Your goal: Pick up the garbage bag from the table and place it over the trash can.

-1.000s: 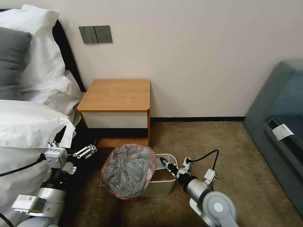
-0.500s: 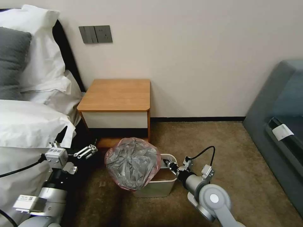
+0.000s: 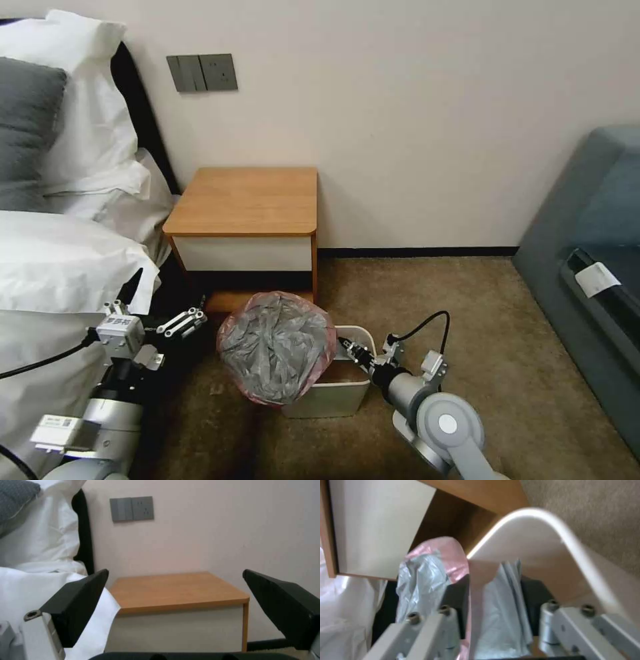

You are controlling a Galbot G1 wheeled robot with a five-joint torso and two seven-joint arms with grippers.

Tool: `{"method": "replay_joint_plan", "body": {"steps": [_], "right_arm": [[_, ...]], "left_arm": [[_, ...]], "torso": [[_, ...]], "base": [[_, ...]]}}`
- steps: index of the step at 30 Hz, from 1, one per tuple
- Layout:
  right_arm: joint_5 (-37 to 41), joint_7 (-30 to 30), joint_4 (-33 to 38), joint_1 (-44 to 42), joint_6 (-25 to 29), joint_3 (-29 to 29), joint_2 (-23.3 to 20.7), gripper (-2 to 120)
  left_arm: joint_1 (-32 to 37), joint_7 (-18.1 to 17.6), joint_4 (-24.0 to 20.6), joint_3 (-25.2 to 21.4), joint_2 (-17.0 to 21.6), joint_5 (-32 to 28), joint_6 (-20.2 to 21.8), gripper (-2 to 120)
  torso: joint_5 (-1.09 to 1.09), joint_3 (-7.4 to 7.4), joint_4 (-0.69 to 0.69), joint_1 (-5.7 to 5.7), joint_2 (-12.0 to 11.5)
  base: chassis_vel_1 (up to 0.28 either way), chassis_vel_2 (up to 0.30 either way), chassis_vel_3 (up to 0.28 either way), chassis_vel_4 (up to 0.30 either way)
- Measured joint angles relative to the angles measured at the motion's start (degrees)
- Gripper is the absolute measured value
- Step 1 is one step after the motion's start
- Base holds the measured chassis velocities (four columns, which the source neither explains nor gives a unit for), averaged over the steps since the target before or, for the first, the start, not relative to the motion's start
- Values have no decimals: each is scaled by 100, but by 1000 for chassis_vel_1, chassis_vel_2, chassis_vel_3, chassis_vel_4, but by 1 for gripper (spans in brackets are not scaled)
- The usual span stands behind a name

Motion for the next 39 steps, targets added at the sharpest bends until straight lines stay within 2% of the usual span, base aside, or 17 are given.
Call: {"method": "replay_joint_plan", "body": {"steps": [3, 4, 6, 7, 10, 11, 14, 17, 30, 35, 39], "right_arm": [[47, 39, 158, -51, 3, 106, -44, 52], [47, 39, 158, -51, 3, 106, -44, 52], [94, 88, 269, -90, 3, 123, -66, 62], [94, 88, 269, -90, 3, 123, -66, 62], [154, 154, 414, -122, 3, 133, -72, 76], [154, 154, 414, -122, 3, 133, -72, 76], [275, 268, 614, -117, -1, 136, -62, 92], [355, 357, 738, -103, -2, 193, -62, 99], [652, 534, 1331, -168, -26, 705, -180, 100], [659, 600, 1649, -235, -25, 956, -249, 100], [666, 620, 1755, -304, -22, 1078, -285, 100]], "left_arm": [[-1, 6, 0, 4, -9, 14, -11, 100], [-1, 6, 0, 4, -9, 14, -11, 100], [-1, 8, 6, 8, -19, 31, -28, 100], [-1, 8, 6, 8, -19, 31, -28, 100], [-1, 9, 22, 11, -34, 58, -49, 100], [-1, 9, 22, 11, -34, 58, -49, 100], [0, 9, 33, 10, -39, 70, -70, 100], [2, 10, 37, 4, -39, 72, -76, 100], [-46, -16, 181, 103, 12, 98, 51, 100], [-114, -310, 391, 634, 195, 372, 517, 100], [-163, -486, 570, 954, 286, 579, 683, 100]], "torso": [[0, 0, 0, 0, 0], [0, 0, 0, 0, 0], [0, 0, 0, 0, 0], [0, 0, 0, 0, 0], [0, 0, 0, 0, 0], [0, 0, 0, 0, 0], [0, 0, 0, 0, 0], [0, 0, 0, 0, 0], [1, 0, 0, 0, 0], [0, 0, 0, 0, 0], [0, 0, 0, 0, 0]], "base": [[0, 0, 0, 0], [0, 0, 0, 0], [0, 0, 0, 0], [0, 0, 0, 0], [0, 0, 0, 0], [0, 0, 0, 0], [0, 0, 0, 0], [0, 0, 0, 0], [0, 0, 0, 0], [0, 0, 0, 0], [0, 0, 0, 0]]}}
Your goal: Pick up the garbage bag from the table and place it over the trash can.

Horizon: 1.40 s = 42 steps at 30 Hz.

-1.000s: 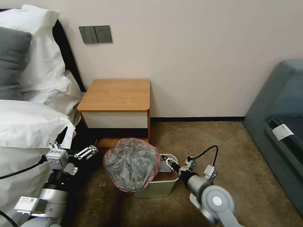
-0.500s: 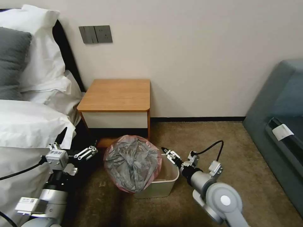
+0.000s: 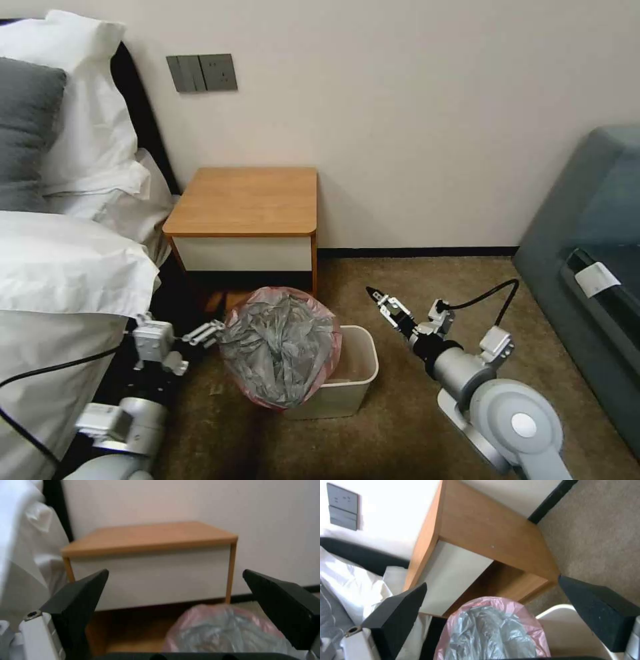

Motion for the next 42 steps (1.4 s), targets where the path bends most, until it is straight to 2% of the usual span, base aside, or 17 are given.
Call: {"method": "replay_joint_plan", "body": {"steps": [2, 5, 10, 17, 19, 20, 23, 24, 28, 36, 42], "right_arm": [[9, 12, 36, -26, 0, 44, -11, 100], [56, 47, 137, -93, 1, 164, -34, 100], [86, 115, 204, -131, 0, 215, -52, 100], [91, 346, 363, -176, -9, 296, -44, 100], [104, 394, 405, -212, -27, 367, -31, 100], [104, 394, 405, -212, -27, 367, -31, 100], [111, 426, 419, -284, -51, 462, -13, 100], [111, 426, 419, -284, -51, 462, -13, 100], [114, 440, 418, -340, -65, 528, 29, 100], [118, 514, 407, -336, -63, 540, 69, 100], [293, 631, 344, -289, -56, 545, 86, 100]], "left_arm": [[-24, -83, 85, 122, 35, 47, 57, 100], [-103, -398, 299, 502, 102, 197, 220, 100], [-154, -592, 479, 792, 115, 286, 340, 100], [-227, -952, 589, 1147, 177, 270, 911, 100], [-295, -1228, 470, 1247, 242, 38, 1348, 100], [-295, -1228, 470, 1247, 242, 38, 1348, 100], [-412, -1661, 254, 1316, 343, -384, 1981, 100], [-412, -1661, 254, 1316, 343, -384, 1981, 100], [-592, -1897, 204, 1304, 480, -910, 2442, 100], [-1063, -2055, 375, 1448, 577, -1382, 2912, 100], [-1359, -2169, 608, 1590, 616, -1508, 3079, 100]], "torso": [[0, 0, 0, 0, 0], [0, 0, 0, 0, 0], [0, 0, 0, 0, 0], [0, 0, 0, 0, 0], [-1, 0, 0, 0, 0], [-1, 0, 0, 0, 0], [0, 0, 0, 0, 0], [0, 0, 0, 0, 0], [0, 0, 0, 0, 0], [-1, 0, 0, 0, 0], [-1, 0, 0, 0, 0]], "base": [[0, 0, 0, 0], [0, 0, 0, 0], [0, 0, 0, 0], [0, 0, 0, 0], [0, 0, 0, 0], [0, 0, 0, 0], [0, 0, 0, 0], [0, 0, 0, 0], [0, 0, 0, 0], [0, 0, 0, 0], [0, 0, 0, 0]]}}
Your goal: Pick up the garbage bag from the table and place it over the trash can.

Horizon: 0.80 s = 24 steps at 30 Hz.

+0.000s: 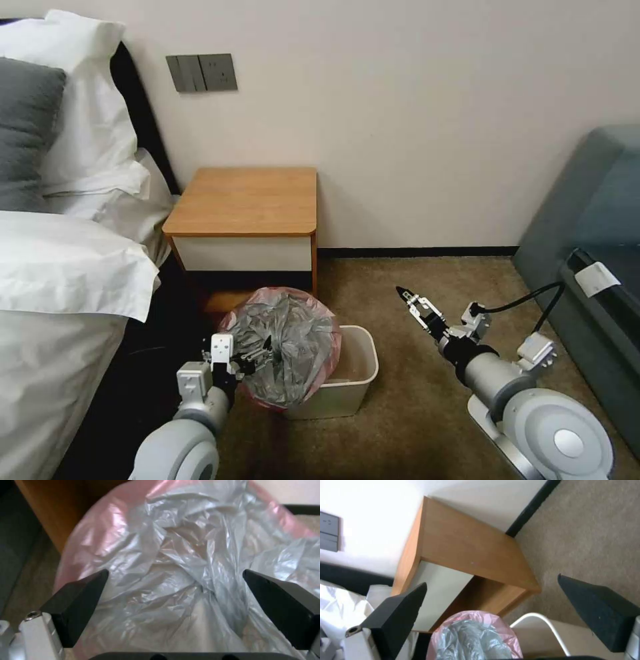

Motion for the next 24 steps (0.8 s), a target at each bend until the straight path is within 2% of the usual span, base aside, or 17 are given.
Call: {"method": "replay_joint_plan", "body": {"steps": [10, 24], "right_arm": [[102, 51, -117, 55, 0, 44, -10, 100], [82, 0, -153, 38, -14, 79, -25, 100]], "left_arm": [[-114, -69, 257, 234, -69, -25, 60, 100], [-45, -28, 303, 450, -220, 237, -34, 100]], "torso": [[0, 0, 0, 0, 0], [0, 0, 0, 0, 0]], "base": [[0, 0, 0, 0], [0, 0, 0, 0]]}}
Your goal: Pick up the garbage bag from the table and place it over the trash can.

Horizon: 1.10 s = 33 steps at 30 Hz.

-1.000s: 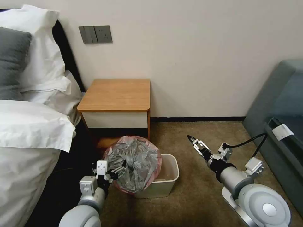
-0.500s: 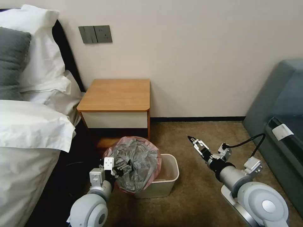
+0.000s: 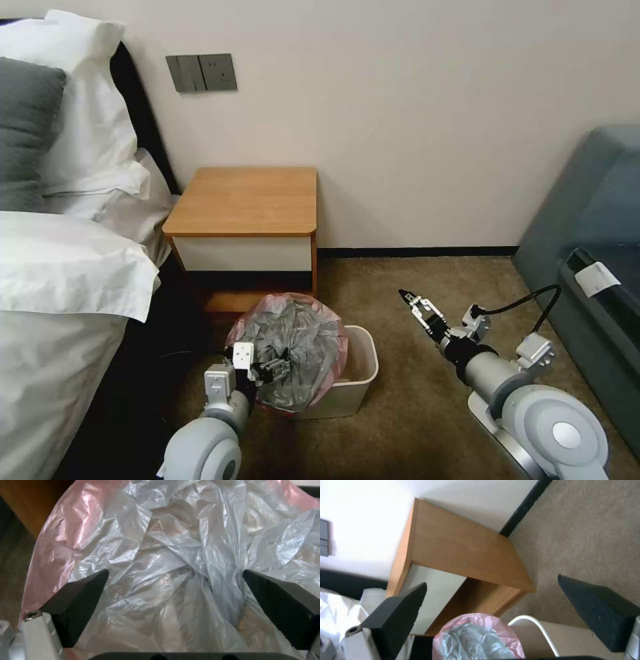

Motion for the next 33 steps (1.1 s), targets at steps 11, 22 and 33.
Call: {"method": "replay_joint_plan", "body": {"steps": [11, 22, 33], "right_arm": [[-71, -73, -94, 31, -15, -69, 45, 100], [-207, -93, -128, 16, -25, -125, 51, 100], [-347, -66, -150, 37, -21, -190, 20, 100]], "left_arm": [[179, 13, -271, -247, 22, 28, -62, 100], [-9, 5, 42, -243, -2, 105, -65, 100], [-143, -4, 260, -21, -88, 101, -61, 100]], "torso": [[0, 0, 0, 0, 0], [0, 0, 0, 0, 0], [0, 0, 0, 0, 0]], "base": [[0, 0, 0, 0], [0, 0, 0, 0], [0, 0, 0, 0]]}}
